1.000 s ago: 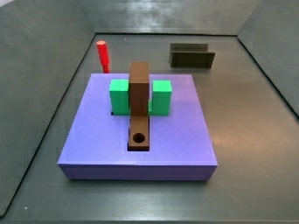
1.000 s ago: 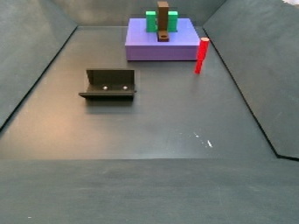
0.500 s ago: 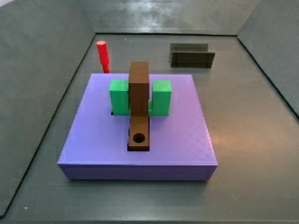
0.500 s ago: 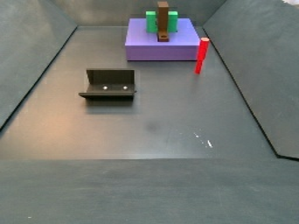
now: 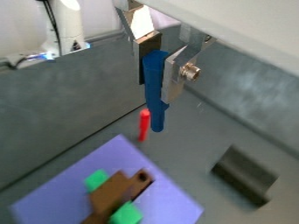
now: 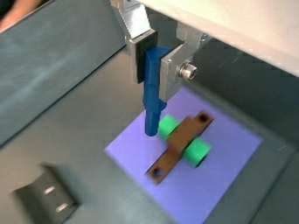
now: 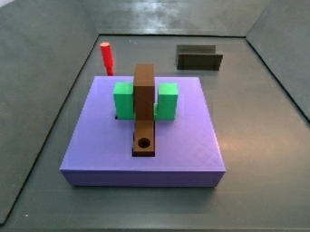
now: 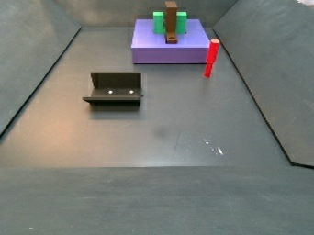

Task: Pick up the blue object. Move up. Place the blue object on the fixture. Regrasp the blue object. Move to above the board. Insert the blue object.
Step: Move to above the board, then insert the blue object.

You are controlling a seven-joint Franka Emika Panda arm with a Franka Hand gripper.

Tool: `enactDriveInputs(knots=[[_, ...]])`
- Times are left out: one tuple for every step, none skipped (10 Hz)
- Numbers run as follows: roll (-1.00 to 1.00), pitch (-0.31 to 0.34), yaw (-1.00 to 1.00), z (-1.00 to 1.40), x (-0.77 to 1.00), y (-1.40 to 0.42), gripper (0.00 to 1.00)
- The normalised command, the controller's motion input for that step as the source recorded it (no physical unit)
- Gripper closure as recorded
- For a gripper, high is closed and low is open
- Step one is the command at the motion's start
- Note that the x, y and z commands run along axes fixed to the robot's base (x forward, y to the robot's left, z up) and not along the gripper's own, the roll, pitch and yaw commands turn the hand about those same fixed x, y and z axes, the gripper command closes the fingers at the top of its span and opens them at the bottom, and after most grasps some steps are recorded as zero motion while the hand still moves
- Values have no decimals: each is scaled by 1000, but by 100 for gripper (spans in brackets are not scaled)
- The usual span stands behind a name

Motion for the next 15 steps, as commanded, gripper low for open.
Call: enactDriveInputs(knots=[[-596, 61, -80, 4, -97, -55, 100], [-416, 27, -49, 1, -70, -24, 100], [-279, 8, -30, 8, -53, -11, 100], [-400, 0, -151, -106, 0, 0, 100], [-500, 0, -183, -51, 37, 0, 100], [-500, 0, -100, 0, 100, -131, 100], [-500, 30, 0, 0, 166, -166, 100], [-500, 53, 20, 0, 177, -194, 100], [-494, 47, 54, -31, 109, -363, 100], [-154, 0, 146, -491, 0, -766, 100], [-43, -113, 114, -589, -49, -829, 100], [0, -211, 134, -803, -257, -714, 100], [19, -210, 137, -791, -240, -626, 100], [54, -211, 151, -780, -231, -546, 100], [103, -209, 180, -803, -214, -280, 100]])
